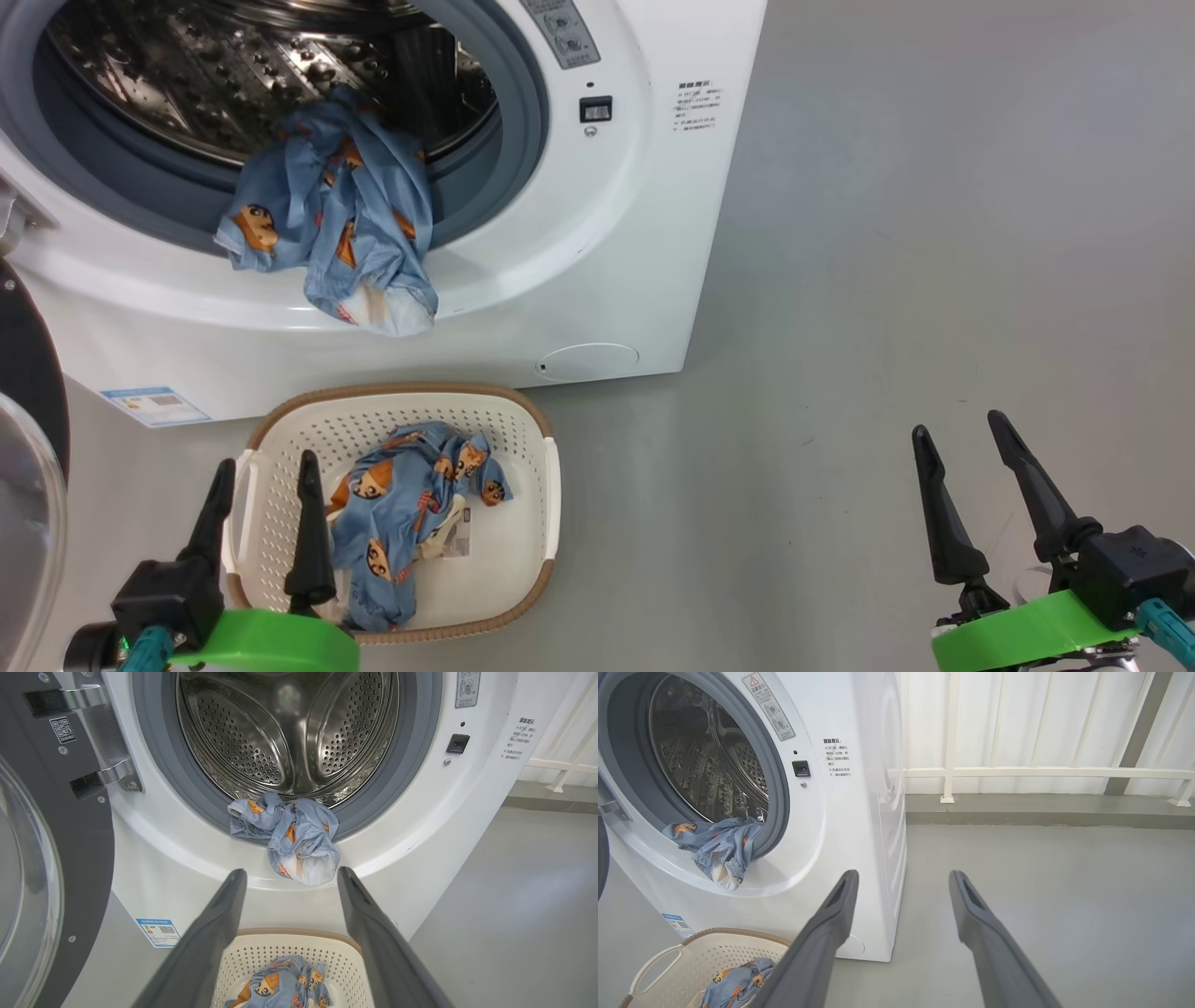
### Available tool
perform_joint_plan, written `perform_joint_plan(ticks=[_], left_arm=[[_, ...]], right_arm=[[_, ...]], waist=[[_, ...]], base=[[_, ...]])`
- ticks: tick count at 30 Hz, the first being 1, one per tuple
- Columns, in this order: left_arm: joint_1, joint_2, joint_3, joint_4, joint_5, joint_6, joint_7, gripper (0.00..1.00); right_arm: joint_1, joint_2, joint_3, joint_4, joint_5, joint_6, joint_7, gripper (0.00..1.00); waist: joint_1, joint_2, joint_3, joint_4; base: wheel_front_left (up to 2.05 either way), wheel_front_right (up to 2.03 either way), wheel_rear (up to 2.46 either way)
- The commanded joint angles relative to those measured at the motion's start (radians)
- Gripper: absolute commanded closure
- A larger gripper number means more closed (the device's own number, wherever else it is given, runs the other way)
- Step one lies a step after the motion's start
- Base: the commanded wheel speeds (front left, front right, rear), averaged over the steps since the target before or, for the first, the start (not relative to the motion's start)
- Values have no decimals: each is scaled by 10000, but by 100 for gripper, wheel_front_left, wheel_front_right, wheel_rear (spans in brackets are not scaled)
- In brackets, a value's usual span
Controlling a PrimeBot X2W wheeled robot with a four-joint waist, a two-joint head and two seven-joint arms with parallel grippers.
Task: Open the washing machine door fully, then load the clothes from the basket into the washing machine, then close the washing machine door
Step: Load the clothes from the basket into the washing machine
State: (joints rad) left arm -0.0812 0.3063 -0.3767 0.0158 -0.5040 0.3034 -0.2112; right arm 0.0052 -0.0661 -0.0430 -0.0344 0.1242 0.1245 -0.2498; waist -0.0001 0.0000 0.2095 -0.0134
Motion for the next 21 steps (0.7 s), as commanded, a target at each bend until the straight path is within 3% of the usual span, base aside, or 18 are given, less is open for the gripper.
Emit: perform_joint_plan(ticks=[1,11,21], left_arm=[[-89,231,331,-119,-119,-46,4,0],[-175,217,287,-71,-149,-42,-25,0],[-995,158,126,506,-281,-397,179,0]], right_arm=[[120,-38,246,-294,12,62,-120,0],[137,67,109,-316,61,62,-120,0],[-81,107,148,-424,77,62,-120,0]], waist=[[1,0,7,6],[1,0,77,10],[1,0,588,27]], base=[[0,0,0],[0,0,0],[0,0,0]])
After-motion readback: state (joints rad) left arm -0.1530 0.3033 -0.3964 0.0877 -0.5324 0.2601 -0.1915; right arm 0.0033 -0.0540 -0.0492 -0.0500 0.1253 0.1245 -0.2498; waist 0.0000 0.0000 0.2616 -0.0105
